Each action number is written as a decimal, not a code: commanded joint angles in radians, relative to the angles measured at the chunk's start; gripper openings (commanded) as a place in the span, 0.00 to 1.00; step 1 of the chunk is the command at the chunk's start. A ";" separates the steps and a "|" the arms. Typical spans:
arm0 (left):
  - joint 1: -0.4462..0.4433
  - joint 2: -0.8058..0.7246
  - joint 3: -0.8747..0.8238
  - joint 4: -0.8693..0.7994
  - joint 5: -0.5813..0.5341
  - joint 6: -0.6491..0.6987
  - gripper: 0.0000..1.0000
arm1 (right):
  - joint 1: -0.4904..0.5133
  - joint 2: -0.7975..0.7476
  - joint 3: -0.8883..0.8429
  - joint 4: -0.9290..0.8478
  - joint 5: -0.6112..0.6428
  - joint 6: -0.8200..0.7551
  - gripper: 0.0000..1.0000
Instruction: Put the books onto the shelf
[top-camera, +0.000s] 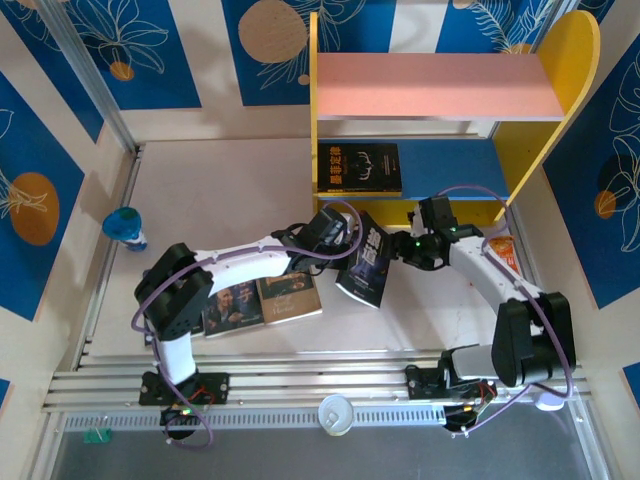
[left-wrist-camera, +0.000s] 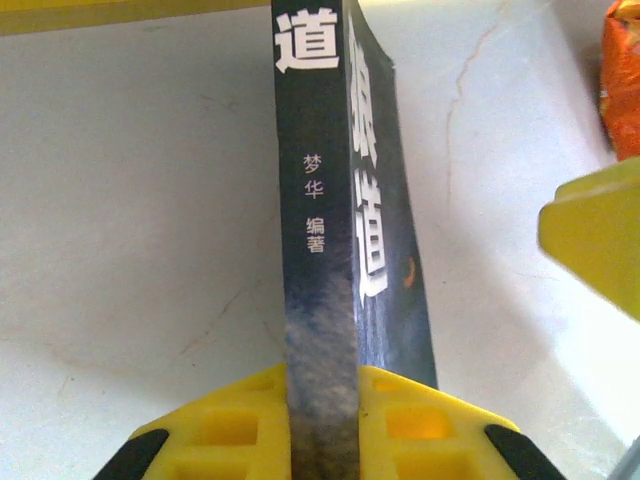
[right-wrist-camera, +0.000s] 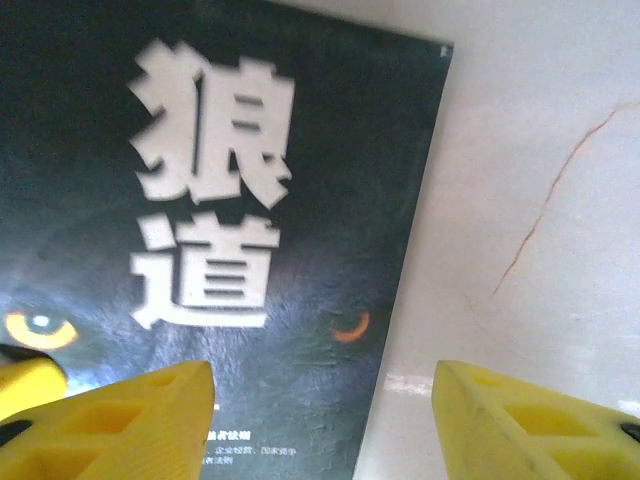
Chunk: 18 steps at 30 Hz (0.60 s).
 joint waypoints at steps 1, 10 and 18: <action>-0.016 -0.076 0.005 0.086 0.070 0.040 0.00 | -0.029 -0.092 -0.018 0.018 -0.051 0.019 0.61; -0.017 -0.189 -0.003 0.118 0.063 0.043 0.00 | -0.114 -0.271 -0.061 0.025 -0.117 0.046 0.66; -0.017 -0.247 0.037 0.121 -0.010 0.016 0.00 | -0.171 -0.330 -0.077 0.096 -0.187 0.105 0.67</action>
